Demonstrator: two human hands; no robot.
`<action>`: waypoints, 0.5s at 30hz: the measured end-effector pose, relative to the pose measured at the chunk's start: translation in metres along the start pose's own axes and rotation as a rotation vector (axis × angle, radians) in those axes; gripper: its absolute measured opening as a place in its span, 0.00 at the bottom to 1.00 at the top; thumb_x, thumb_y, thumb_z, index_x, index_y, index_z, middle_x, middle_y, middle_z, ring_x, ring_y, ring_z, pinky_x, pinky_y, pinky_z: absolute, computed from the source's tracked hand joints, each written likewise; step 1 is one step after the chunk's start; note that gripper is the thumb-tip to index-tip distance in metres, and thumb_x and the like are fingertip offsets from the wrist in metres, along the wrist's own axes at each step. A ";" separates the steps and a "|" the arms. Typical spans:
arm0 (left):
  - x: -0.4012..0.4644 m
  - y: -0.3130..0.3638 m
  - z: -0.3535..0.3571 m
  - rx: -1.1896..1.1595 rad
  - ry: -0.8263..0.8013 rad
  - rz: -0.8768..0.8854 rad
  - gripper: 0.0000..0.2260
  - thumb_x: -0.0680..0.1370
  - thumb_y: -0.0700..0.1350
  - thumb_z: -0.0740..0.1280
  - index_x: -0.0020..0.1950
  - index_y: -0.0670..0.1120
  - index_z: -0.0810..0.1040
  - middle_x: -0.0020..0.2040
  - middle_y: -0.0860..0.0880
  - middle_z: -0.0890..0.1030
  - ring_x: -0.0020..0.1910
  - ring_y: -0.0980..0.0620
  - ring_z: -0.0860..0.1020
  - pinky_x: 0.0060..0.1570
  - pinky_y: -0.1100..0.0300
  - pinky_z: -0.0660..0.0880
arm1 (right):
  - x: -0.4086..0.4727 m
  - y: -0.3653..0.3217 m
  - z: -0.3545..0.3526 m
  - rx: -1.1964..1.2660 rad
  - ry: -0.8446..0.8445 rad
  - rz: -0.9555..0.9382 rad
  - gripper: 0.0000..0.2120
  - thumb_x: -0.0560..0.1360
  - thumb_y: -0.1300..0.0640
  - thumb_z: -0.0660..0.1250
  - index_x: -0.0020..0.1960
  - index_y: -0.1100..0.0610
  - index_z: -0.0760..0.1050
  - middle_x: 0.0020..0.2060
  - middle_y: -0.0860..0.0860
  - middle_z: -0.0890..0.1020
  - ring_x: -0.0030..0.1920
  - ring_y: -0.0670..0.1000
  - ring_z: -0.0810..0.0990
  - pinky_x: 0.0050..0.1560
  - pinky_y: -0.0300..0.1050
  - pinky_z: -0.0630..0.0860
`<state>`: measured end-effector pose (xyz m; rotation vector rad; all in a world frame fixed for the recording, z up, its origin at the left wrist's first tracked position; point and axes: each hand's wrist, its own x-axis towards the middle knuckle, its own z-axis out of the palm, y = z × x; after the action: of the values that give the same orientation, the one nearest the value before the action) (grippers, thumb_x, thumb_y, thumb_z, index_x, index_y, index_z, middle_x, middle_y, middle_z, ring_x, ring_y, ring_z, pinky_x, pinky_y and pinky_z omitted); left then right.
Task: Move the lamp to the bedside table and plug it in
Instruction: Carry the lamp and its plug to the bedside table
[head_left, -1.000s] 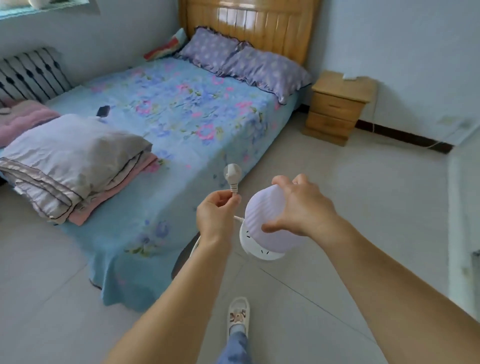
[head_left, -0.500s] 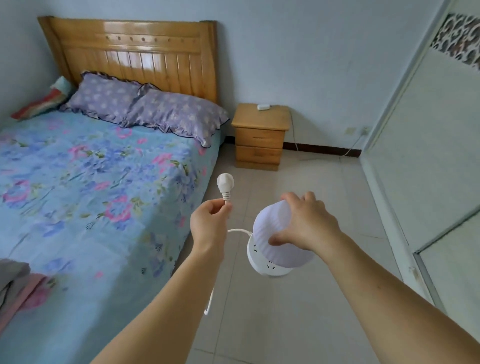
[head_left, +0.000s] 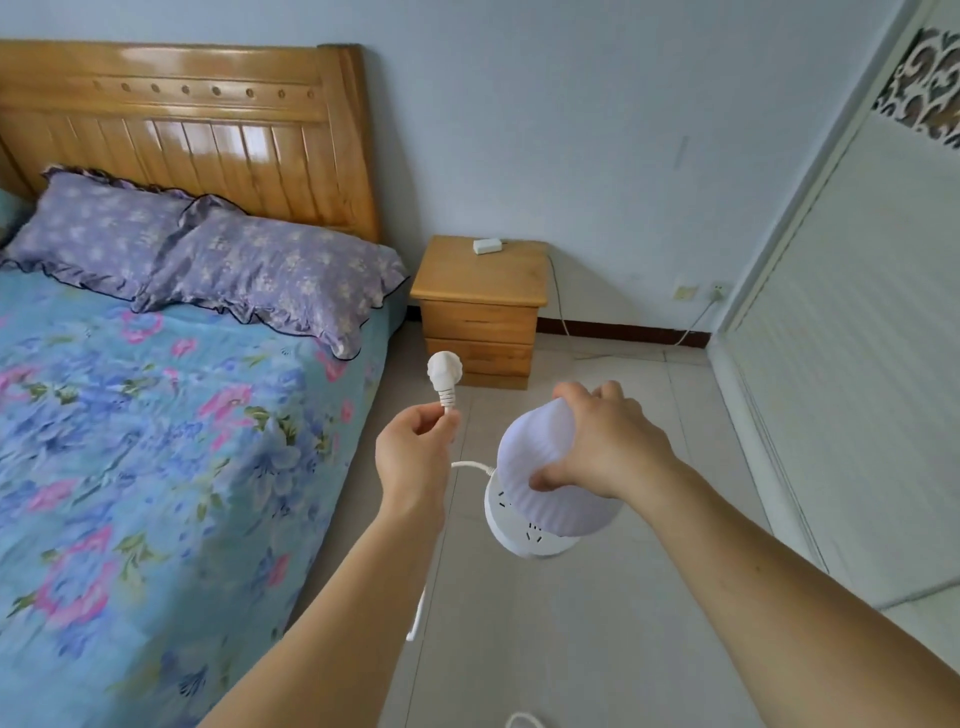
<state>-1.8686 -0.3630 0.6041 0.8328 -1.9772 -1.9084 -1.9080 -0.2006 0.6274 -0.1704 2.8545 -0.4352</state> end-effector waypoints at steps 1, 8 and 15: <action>0.016 0.006 0.015 -0.001 0.000 0.004 0.03 0.73 0.43 0.67 0.43 0.45 0.80 0.32 0.52 0.75 0.31 0.56 0.69 0.33 0.65 0.67 | 0.022 0.004 -0.009 -0.012 0.003 -0.008 0.46 0.55 0.38 0.75 0.67 0.43 0.59 0.59 0.51 0.65 0.59 0.55 0.67 0.41 0.47 0.69; 0.125 0.034 0.100 -0.002 0.018 -0.002 0.03 0.73 0.43 0.68 0.44 0.45 0.80 0.31 0.52 0.75 0.31 0.56 0.70 0.34 0.64 0.67 | 0.163 0.024 -0.049 -0.015 -0.006 -0.005 0.43 0.54 0.39 0.75 0.65 0.43 0.60 0.58 0.50 0.65 0.60 0.55 0.67 0.40 0.47 0.69; 0.253 0.052 0.183 0.008 -0.020 -0.023 0.03 0.73 0.42 0.68 0.44 0.46 0.80 0.33 0.52 0.77 0.32 0.56 0.72 0.34 0.64 0.68 | 0.309 0.030 -0.074 0.032 0.011 -0.011 0.44 0.54 0.38 0.75 0.64 0.43 0.61 0.57 0.51 0.65 0.56 0.55 0.72 0.41 0.47 0.71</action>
<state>-2.1849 -0.3584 0.5883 0.8451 -1.9967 -1.9305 -2.2273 -0.1986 0.6165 -0.1787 2.8568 -0.4850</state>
